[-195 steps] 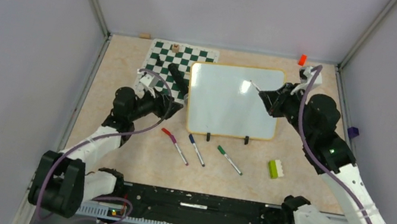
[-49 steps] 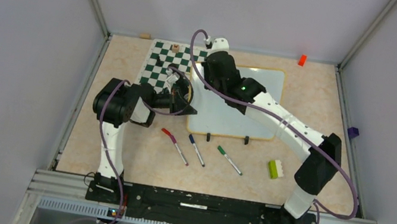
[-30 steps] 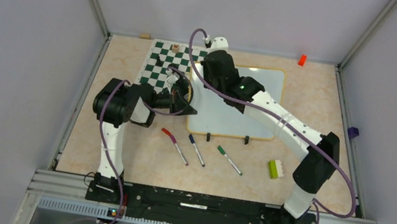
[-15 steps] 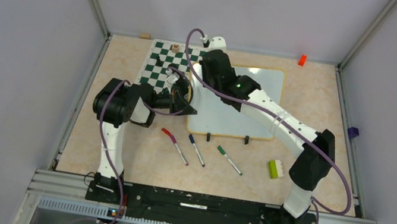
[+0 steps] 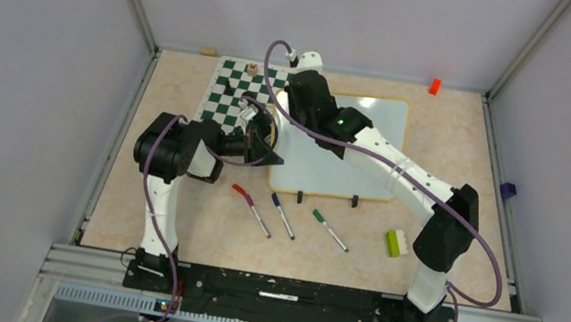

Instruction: Write a sentence on the whiteboard

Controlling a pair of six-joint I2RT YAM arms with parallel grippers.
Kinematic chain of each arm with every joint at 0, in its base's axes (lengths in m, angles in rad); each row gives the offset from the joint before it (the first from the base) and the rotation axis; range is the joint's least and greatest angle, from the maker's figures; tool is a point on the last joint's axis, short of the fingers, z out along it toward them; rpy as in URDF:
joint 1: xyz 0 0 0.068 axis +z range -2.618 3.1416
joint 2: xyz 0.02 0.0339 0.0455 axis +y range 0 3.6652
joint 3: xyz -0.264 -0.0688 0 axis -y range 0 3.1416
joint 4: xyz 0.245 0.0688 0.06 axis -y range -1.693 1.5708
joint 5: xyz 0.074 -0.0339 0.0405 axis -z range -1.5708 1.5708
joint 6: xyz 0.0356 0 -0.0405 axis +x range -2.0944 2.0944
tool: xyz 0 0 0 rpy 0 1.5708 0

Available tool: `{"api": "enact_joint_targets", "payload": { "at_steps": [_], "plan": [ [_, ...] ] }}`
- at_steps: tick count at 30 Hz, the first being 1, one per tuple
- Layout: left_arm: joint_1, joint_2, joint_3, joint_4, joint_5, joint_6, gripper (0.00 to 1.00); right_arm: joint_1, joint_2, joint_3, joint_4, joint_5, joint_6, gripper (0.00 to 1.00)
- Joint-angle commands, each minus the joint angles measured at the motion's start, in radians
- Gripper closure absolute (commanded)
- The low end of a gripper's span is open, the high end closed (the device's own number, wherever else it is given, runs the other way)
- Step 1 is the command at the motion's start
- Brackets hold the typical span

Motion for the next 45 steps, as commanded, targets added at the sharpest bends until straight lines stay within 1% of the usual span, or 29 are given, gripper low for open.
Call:
{"api": "enact_joint_targets", "payload": {
  "at_steps": [1, 10, 26, 32, 45],
  "plan": [
    [-0.009, -0.006, -0.013, 0.085, 0.003, 0.074, 0.97, 0.01, 0.028, 0.043, 0.003, -0.008, -0.02, 1.0],
    [-0.009, -0.006, -0.011, 0.085, 0.004, 0.075, 0.96, 0.009, 0.04, 0.037, -0.016, -0.063, -0.017, 1.0],
    [-0.008, -0.009, -0.012, 0.085, 0.002, 0.075, 0.96, 0.009, 0.002, -0.032, -0.045, -0.079, -0.008, 1.0],
    [-0.009, -0.012, -0.014, 0.085, 0.003, 0.075, 0.96, 0.008, -0.007, -0.05, -0.06, -0.07, -0.008, 1.0],
    [-0.008, -0.01, -0.013, 0.085, 0.003, 0.077, 0.96, 0.008, -0.053, -0.068, -0.083, 0.033, -0.011, 1.0]
  ]
}}
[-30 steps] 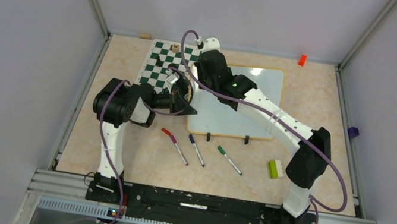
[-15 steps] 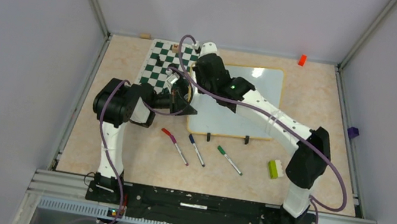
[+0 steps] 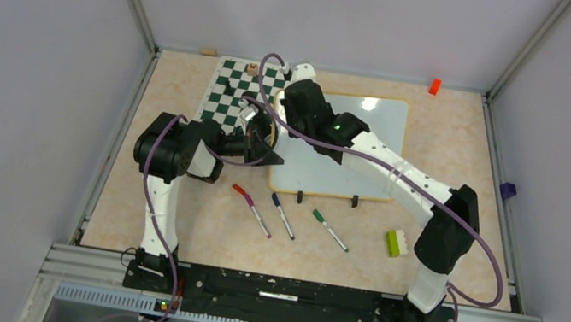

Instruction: Write a sentence on the whiteboard

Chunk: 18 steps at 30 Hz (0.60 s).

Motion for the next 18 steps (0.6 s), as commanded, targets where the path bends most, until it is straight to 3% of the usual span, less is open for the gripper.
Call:
{"api": "enact_joint_targets", "payload": {
  "at_steps": [1, 8, 18],
  "plan": [
    [-0.008, -0.009, -0.014, 0.099, 0.005, 0.077, 0.96, -0.004, -0.047, -0.02, -0.026, 0.1, -0.005, 1.0],
    [-0.008, -0.007, -0.013, 0.099, 0.006, 0.078, 0.96, -0.004, -0.04, 0.003, -0.027, 0.116, -0.009, 1.0],
    [-0.007, -0.006, -0.011, 0.099, 0.006, 0.074, 0.96, -0.005, -0.174, -0.077, 0.082, -0.015, -0.015, 1.0]
  ]
}}
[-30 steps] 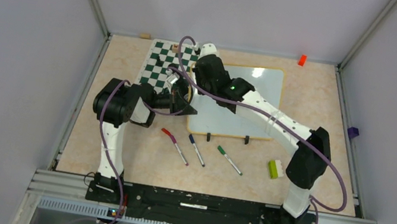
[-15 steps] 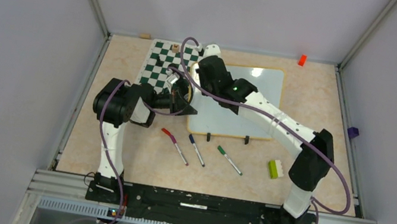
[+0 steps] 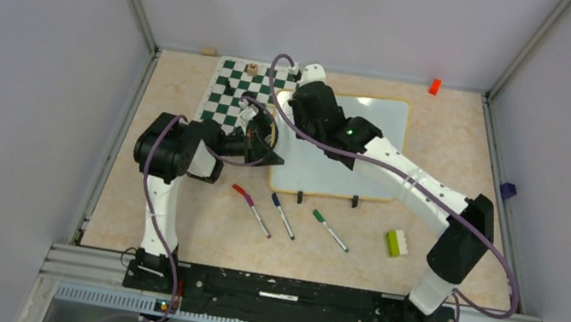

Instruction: Write a sentence on the whiteboard

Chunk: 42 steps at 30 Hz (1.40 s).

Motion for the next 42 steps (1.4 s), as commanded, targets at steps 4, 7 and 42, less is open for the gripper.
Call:
{"api": "enact_joint_targets", "payload": {
  "at_steps": [4, 7, 42],
  "plan": [
    [-0.006, -0.008, -0.012, 0.084, 0.002, 0.069, 0.96, -0.008, -0.11, -0.04, 0.081, -0.004, -0.016, 1.0],
    [-0.005, -0.009, -0.013, 0.085, 0.002, 0.069, 0.96, -0.009, -0.103, -0.042, 0.079, 0.014, -0.01, 1.0],
    [-0.006, -0.015, -0.014, 0.084, 0.002, 0.071, 0.96, -0.039, 0.01, 0.034, 0.058, 0.075, 0.001, 1.0]
  ]
}}
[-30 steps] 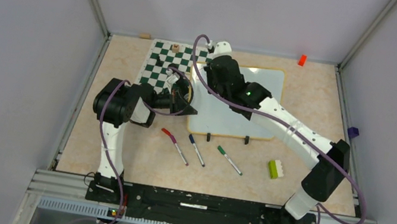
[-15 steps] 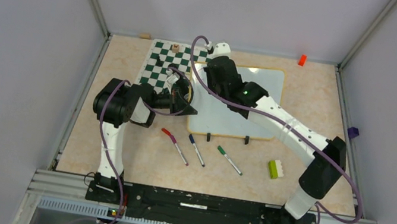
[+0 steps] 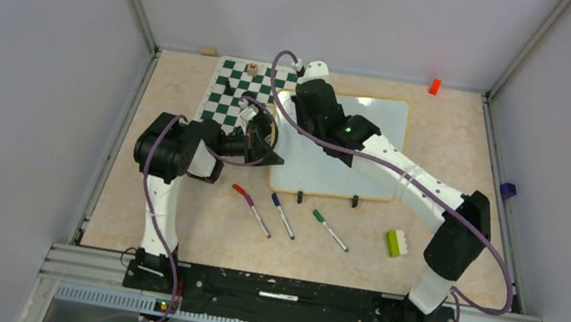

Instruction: Write a sentence on the whiteboard

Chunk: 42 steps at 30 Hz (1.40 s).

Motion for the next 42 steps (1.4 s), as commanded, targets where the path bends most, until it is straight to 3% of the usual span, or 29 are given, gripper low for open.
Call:
{"api": "enact_joint_targets", "payload": {
  "at_steps": [1, 20, 42],
  "plan": [
    [-0.006, -0.014, -0.014, 0.085, 0.004, 0.072, 0.96, -0.018, 0.016, 0.059, 0.014, 0.028, -0.002, 1.0],
    [-0.006, -0.015, -0.015, 0.085, 0.006, 0.072, 0.96, -0.022, 0.035, 0.058, -0.057, -0.062, -0.015, 1.0],
    [-0.006, -0.016, -0.014, 0.085, 0.005, 0.072, 0.96, -0.025, 0.005, 0.048, -0.067, 0.076, -0.003, 1.0]
  ]
}}
